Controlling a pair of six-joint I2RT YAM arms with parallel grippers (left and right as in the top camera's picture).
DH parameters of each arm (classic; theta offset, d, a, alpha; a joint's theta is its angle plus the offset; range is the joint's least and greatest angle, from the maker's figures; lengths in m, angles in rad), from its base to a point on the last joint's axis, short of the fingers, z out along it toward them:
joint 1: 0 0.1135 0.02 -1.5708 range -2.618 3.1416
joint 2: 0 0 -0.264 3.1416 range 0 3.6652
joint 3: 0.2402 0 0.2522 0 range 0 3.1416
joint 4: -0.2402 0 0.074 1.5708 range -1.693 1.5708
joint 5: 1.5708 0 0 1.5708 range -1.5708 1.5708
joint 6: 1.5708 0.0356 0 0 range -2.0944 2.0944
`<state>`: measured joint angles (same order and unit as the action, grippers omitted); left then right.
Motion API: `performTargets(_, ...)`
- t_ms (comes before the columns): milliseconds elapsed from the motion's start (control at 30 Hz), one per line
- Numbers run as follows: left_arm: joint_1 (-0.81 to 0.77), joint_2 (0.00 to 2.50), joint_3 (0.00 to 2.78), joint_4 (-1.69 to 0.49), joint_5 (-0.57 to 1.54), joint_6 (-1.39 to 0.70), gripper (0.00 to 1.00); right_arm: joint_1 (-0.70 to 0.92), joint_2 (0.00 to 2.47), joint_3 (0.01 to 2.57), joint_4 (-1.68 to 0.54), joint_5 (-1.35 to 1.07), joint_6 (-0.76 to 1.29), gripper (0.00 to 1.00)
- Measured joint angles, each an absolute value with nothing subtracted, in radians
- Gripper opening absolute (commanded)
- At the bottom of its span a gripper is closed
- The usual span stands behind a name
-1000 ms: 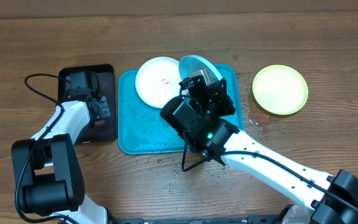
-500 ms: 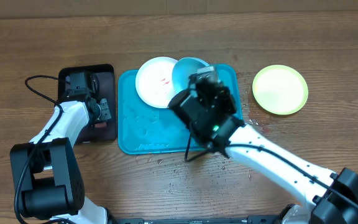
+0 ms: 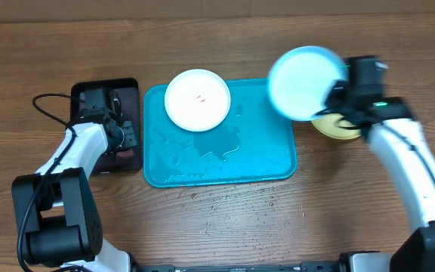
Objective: Clean dirty plates on tray and stack at the side
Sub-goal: 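Carry the light-blue plate right and stack it on the yellow plate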
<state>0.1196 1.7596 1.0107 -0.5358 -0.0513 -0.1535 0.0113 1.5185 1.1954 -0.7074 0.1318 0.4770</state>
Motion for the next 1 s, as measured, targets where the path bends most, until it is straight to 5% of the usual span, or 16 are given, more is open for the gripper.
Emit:
performTargets(300,0.12,1.76,1.011,-0.536,-0.048,-0.151,0.04,-0.323,1.528,1.195,-0.726,-0.124,0.483,0.04)
performTargets(800,0.12,1.76,1.011,-0.535,-0.047,-0.15,0.04,-0.345,1.714,1.191,-0.679,-0.15,0.447,0.04)
performTargets(933,0.12,1.76,1.011,-0.536,-0.047,-0.15,0.04,-0.345,1.746,1.19,-0.672,-0.15,0.442,0.32)
performTargets(1000,0.12,1.76,1.011,-0.535,-0.046,-0.15,0.04,-0.345,1.746,1.189,-0.667,-0.153,0.44,0.33)
